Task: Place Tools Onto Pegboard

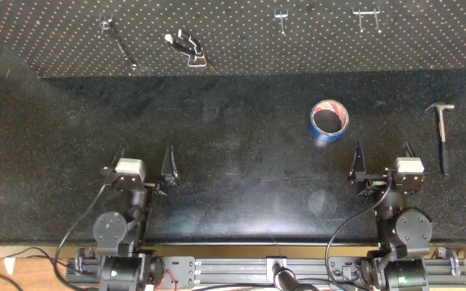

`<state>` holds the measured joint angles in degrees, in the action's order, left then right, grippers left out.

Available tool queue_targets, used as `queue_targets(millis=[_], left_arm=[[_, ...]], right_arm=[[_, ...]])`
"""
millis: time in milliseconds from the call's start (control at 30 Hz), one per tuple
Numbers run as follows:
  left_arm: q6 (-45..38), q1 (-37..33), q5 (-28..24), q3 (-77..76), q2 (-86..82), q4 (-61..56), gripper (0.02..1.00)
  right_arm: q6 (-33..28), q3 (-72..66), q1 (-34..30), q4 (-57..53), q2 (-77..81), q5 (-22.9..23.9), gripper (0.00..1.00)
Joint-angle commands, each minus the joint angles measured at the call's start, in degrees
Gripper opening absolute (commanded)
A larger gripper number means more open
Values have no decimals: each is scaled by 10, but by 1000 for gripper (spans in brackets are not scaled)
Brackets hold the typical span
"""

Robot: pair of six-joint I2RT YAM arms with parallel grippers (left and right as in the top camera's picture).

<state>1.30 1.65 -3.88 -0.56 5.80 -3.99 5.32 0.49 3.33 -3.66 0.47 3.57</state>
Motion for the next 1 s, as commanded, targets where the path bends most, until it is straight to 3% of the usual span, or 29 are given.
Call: queue_targets(millis=[33,633,700,733,800,833,1000], left_arm=[[-3,-1,6,2,-57,80,996],[-3,-1,6,2,-56,85,996],[-3,-1,6,2,-56,85,996],[-3,-1,6,2,-56,85,996],[-3,-1,6,2,-56,85,996],[-3,-1,6,2,-56,85,998],[-3,-1,6,2,-56,85,996]], right_arm=[[4,-3,-2,-2,-4,5,958],[4,-3,-2,-2,-4,5,958],[-23,-2,-2,-2,-3,16,958],[8,-2,-2,5,-3,20,961],[108,56,5,3,71,13,958],[133,142,15,-31,186,3,958],[149,483,61,-320,486,-1,958]])
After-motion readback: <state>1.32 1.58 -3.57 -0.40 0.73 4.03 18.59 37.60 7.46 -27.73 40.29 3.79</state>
